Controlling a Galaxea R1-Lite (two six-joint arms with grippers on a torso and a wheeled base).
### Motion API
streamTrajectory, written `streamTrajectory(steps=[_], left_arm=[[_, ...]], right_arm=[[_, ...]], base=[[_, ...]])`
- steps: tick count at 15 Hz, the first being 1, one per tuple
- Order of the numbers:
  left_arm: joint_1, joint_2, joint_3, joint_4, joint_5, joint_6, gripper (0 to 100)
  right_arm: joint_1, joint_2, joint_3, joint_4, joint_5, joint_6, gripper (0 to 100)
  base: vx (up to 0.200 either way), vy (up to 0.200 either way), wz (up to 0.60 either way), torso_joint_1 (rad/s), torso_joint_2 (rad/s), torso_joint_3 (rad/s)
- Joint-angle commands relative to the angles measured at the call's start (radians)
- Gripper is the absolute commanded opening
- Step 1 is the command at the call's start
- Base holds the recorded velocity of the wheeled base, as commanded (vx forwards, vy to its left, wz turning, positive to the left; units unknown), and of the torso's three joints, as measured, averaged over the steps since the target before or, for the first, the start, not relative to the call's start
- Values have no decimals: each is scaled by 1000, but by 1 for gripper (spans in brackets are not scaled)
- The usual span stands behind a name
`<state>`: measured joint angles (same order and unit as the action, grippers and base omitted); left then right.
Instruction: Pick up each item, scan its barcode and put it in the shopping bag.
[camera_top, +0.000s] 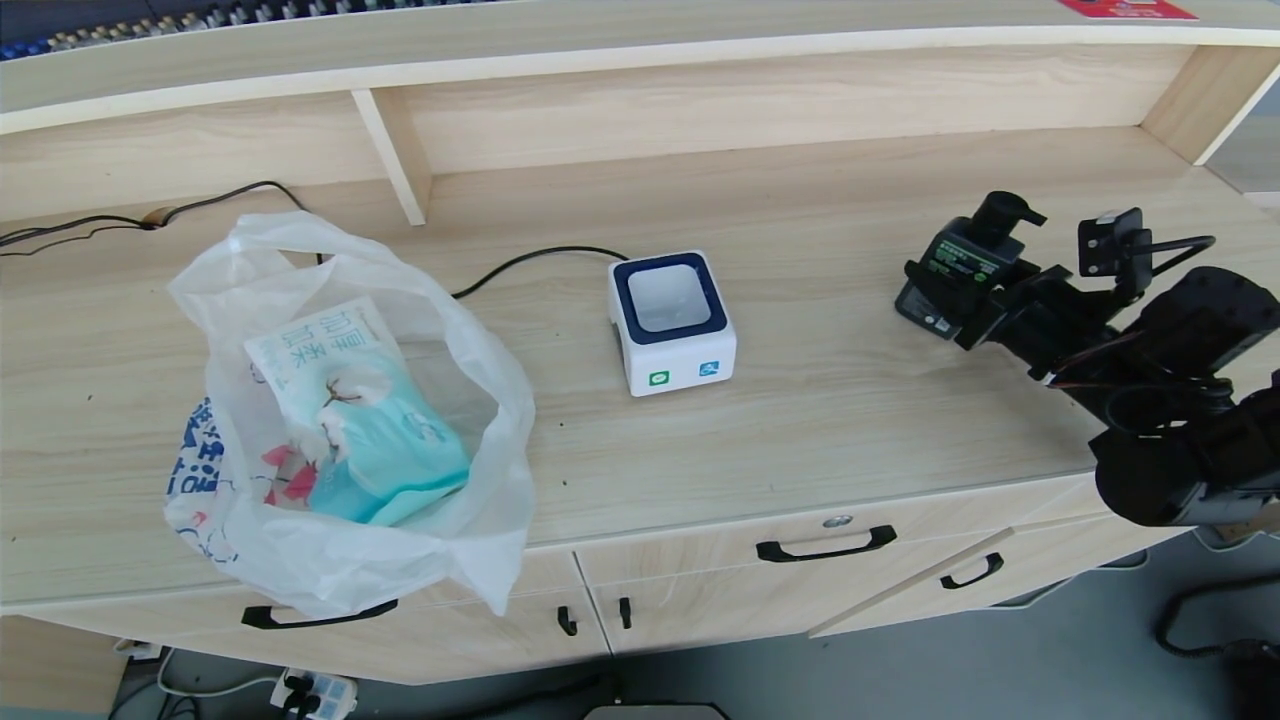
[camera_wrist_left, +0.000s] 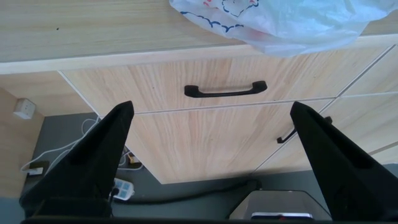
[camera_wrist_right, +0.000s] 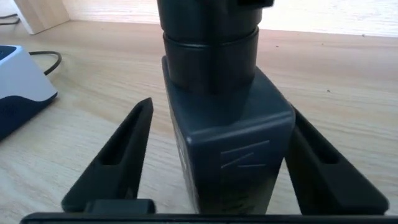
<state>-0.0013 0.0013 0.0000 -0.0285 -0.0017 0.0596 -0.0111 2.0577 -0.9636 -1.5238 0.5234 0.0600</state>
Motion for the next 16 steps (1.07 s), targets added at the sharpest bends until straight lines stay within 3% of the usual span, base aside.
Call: streamTrajectory(steps=[1,6,8,9,11,12,16], left_arm=[[0,0,0,-1,0,0,100],[0,0,0,-1,0,-4,100],[0,0,0,1,0,-4,100],[0,0,0,1,0,-4,100],[0,0,0,1,0,-4,100],[0,0,0,1,0,-6,100],[0,0,0,2,0,-7,100]], right_arm=[[0,-1,0,-1,0,0,0],[20,-19,60,-47,1,20,0],[51,-106,197,-47,-6,26,0],[60,-237,362,-47,-6,21,0],[160,-444,569,-47,-52,17,0],[204,-516,641,-47,-143,15,0],[379,-593,681,-47,-263,47,0]], base=[[0,0,0,0,0,0],[0,0,0,0,0,0],[0,0,0,0,0,0],[0,0,0,0,0,0],[0,0,0,0,0,0],[0,0,0,0,0,0],[0,0,0,0,0,0]])
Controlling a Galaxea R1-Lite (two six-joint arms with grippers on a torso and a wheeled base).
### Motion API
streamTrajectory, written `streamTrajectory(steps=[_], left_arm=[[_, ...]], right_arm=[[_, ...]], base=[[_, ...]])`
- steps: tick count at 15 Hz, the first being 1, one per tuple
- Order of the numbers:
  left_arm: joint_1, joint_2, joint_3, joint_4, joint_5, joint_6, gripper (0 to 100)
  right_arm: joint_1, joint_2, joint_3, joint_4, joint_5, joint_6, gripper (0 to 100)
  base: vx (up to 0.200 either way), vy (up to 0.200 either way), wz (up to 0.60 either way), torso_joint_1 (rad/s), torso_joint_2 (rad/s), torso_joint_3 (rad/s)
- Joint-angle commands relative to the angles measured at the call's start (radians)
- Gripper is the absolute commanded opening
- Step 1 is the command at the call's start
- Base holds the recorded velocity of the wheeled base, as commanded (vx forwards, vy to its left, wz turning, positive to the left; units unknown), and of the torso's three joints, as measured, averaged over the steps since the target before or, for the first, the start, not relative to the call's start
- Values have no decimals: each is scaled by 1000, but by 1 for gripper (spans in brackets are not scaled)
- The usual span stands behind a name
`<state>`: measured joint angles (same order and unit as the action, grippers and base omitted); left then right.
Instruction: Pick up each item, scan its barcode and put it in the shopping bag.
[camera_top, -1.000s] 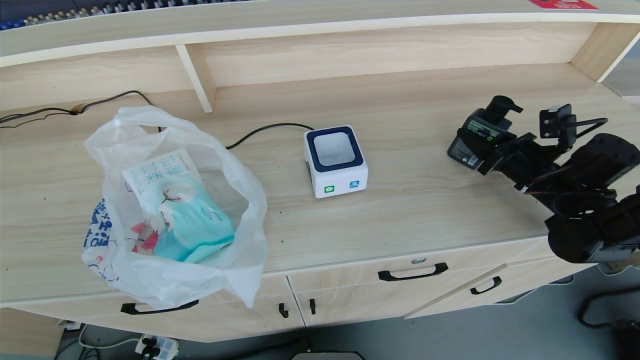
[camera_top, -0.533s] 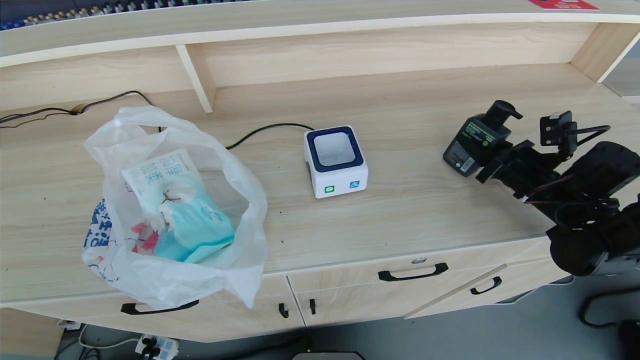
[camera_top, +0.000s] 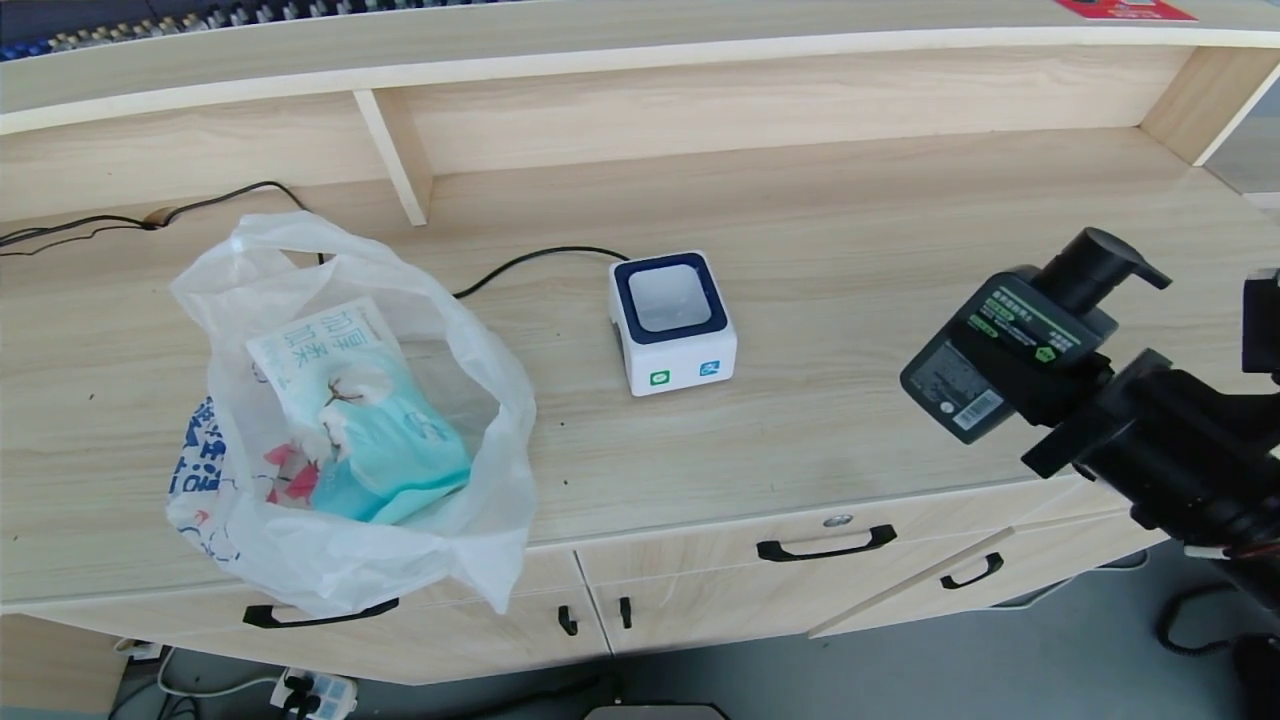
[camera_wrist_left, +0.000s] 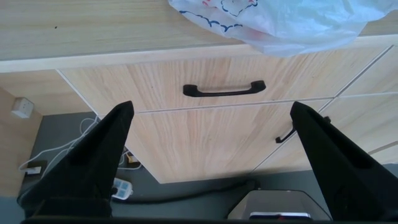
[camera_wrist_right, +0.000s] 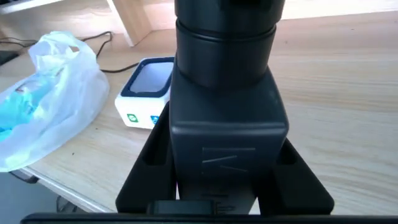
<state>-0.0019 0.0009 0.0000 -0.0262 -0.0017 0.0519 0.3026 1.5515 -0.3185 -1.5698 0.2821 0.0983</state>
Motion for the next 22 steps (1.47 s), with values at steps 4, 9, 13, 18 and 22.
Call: streamTrajectory(steps=[4,9,13,18,22], left_arm=[[0,1,0,-1,0,-23,100],[0,1,0,-1,0,-24,100],[0,1,0,0,0,-24,100],[0,1,0,2,0,-23,100],[0,1,0,2,0,-23,100]], right_arm=[[280,-88,13,-1,-8,169,0],[495,-18,-194,-1,3,331,0],[610,12,-266,-1,3,437,0],[655,12,-309,-1,6,459,0],[741,-41,-269,-1,-20,451,0]], base=[[0,0,0,0,0,0],[0,0,0,0,0,0],[0,0,0,0,0,0],[0,0,0,0,0,0],[0,0,0,0,0,0]])
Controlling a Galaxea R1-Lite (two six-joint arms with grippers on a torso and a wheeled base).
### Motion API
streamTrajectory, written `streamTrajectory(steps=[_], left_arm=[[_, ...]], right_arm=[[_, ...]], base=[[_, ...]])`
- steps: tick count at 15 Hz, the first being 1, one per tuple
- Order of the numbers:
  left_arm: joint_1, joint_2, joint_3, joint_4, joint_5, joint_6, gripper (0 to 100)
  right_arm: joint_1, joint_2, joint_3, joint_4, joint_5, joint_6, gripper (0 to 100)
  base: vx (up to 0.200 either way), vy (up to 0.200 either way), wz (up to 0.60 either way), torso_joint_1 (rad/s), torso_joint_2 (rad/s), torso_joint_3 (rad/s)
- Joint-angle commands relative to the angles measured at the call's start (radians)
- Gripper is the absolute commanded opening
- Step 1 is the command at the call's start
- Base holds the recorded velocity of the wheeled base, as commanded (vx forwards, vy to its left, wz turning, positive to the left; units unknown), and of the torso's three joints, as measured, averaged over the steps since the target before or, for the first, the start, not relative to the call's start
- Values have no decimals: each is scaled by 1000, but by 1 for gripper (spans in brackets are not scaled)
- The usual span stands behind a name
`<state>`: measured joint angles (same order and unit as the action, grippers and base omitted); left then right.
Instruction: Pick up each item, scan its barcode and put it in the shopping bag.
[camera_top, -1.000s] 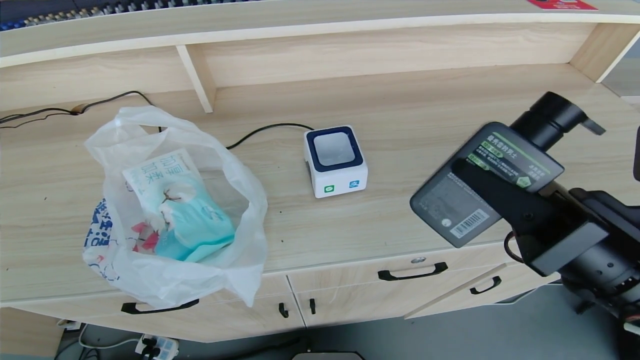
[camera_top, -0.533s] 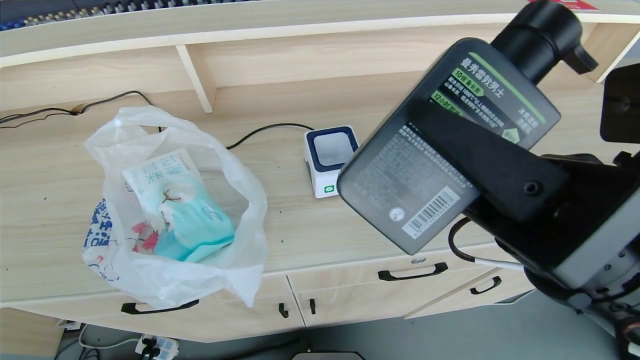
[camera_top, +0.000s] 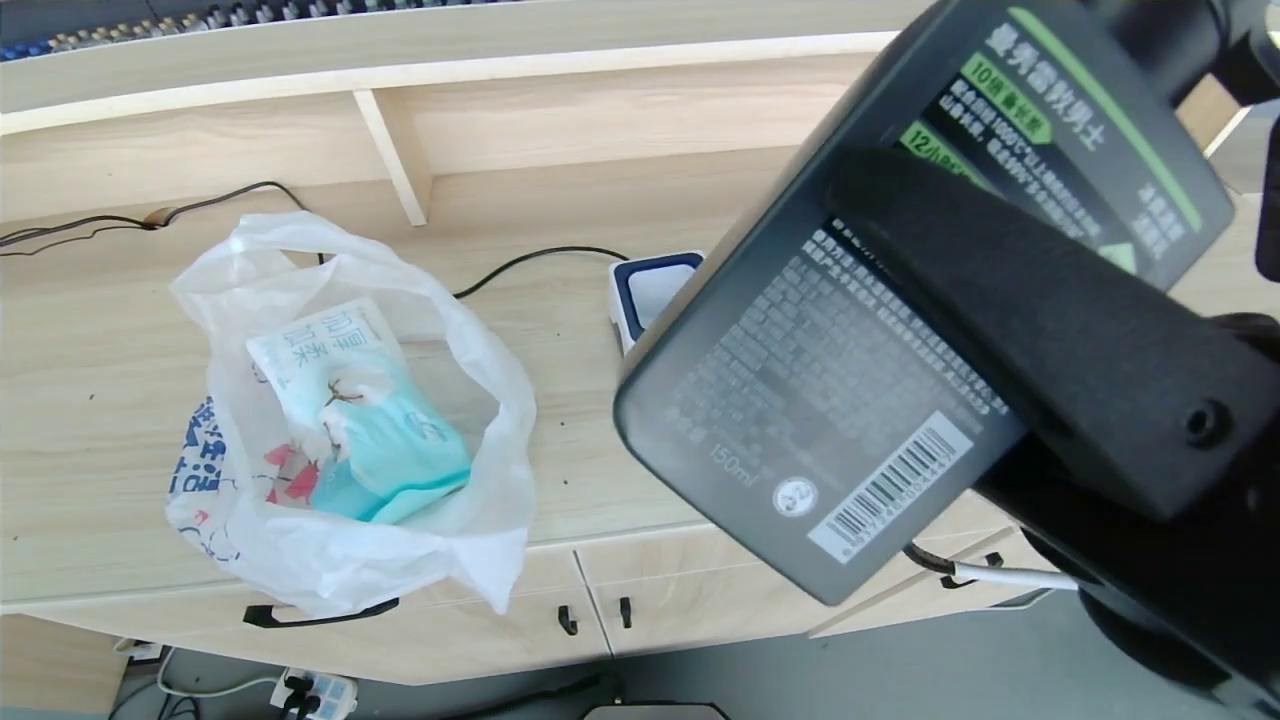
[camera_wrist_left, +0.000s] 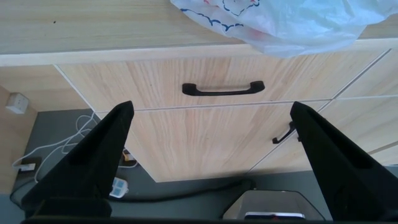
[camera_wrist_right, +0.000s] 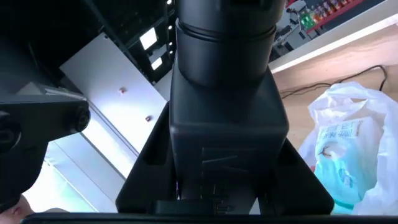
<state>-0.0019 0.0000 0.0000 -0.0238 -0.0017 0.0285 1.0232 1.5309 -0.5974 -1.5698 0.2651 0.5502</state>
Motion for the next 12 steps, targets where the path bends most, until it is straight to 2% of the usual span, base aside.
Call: streamTrajectory(steps=[1,2,3,5,6,7,8,9,12], left_arm=[[0,2,0,-1,0,1,100],[0,2,0,-1,0,4,100],[0,2,0,-1,0,5,100],[0,2,0,2,0,7,100],[0,2,0,2,0,7,100],[0,2,0,1,0,5,100],[0,2,0,1,0,5,100],[0,2,0,1,0,5,100],[0,2,0,2,0,4,100]], right_arm=[[25,-38,27,-1,-3,-3,0],[18,-35,34,-1,-4,-12,0],[-25,-21,45,11,-10,-64,0],[-270,37,90,79,22,-362,0],[-341,48,82,82,31,-435,0],[-380,48,85,82,6,-489,0],[-416,45,99,82,-72,-582,0],[-420,40,114,82,-124,-602,0],[-434,43,125,83,-135,-602,0]], base=[[0,0,0,0,0,0],[0,0,0,0,0,0],[0,0,0,0,0,0],[0,0,0,0,0,0],[0,0,0,0,0,0],[-200,0,0,2,7,2],[-200,0,0,7,2,7],[-200,0,0,32,17,2],[0,0,0,0,0,0]])
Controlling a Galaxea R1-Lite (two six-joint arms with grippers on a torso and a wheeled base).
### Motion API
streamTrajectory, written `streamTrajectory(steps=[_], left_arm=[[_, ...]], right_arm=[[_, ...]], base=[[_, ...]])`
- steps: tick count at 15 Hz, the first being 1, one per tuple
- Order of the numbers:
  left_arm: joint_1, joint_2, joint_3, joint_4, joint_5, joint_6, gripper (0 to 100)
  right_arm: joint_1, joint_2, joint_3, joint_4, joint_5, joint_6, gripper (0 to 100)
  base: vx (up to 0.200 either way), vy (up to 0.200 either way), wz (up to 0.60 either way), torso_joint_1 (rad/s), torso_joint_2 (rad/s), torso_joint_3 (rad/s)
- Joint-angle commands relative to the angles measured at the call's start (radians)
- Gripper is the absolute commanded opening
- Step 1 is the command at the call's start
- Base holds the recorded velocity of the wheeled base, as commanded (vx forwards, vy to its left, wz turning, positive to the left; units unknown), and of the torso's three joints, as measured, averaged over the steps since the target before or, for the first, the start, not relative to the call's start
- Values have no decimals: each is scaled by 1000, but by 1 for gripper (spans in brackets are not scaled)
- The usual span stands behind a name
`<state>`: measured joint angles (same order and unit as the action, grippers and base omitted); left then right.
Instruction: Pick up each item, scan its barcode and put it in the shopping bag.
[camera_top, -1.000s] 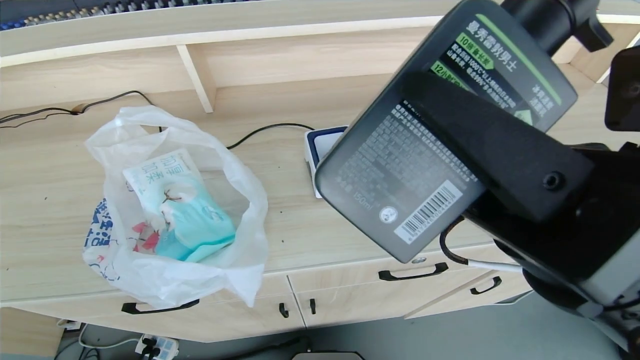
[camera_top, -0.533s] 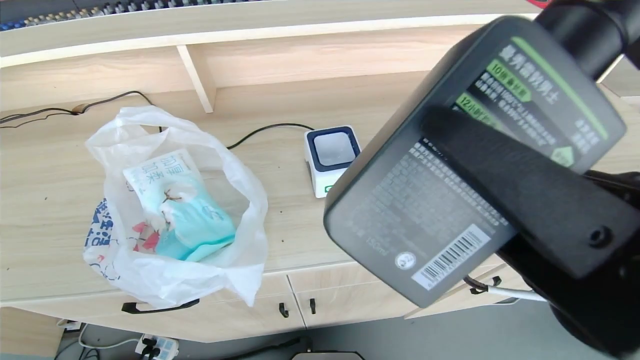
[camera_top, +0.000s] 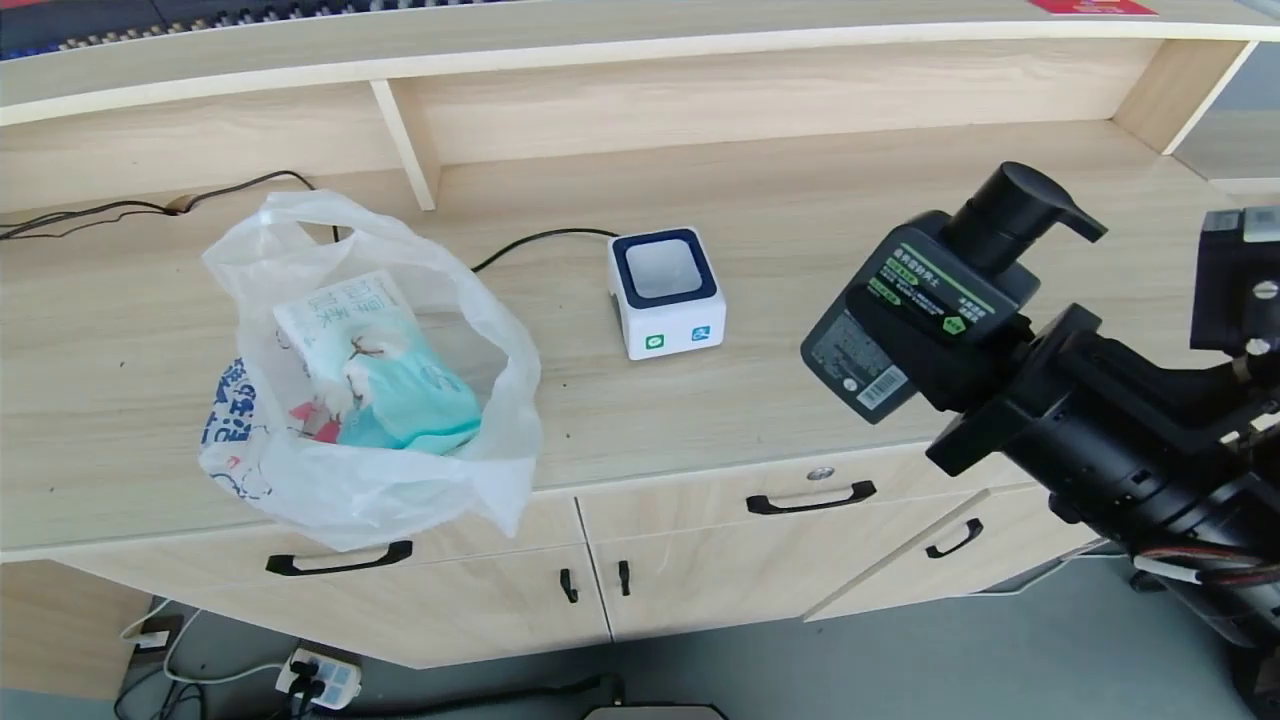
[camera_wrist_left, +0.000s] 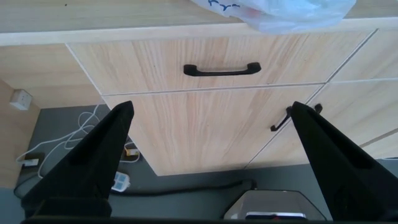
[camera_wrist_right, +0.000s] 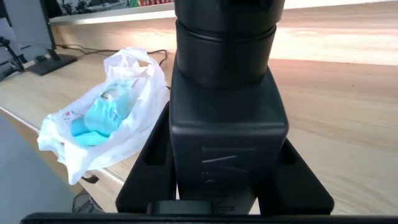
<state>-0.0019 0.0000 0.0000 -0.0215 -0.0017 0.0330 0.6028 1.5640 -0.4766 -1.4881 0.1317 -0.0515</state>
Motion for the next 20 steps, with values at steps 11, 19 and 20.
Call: streamTrajectory(steps=[11,19,20], left_arm=[[0,2,0,-2,0,-4,100],[0,2,0,-8,0,5,100],[0,2,0,-8,0,2,100]], right_arm=[[-163,77,-160,103,28,-125,0],[-248,212,-320,109,221,-636,0],[-241,248,-402,114,328,-674,0]], base=[[0,200,0,6,5,2],[0,25,0,0,0,-1],[0,0,0,0,0,0]])
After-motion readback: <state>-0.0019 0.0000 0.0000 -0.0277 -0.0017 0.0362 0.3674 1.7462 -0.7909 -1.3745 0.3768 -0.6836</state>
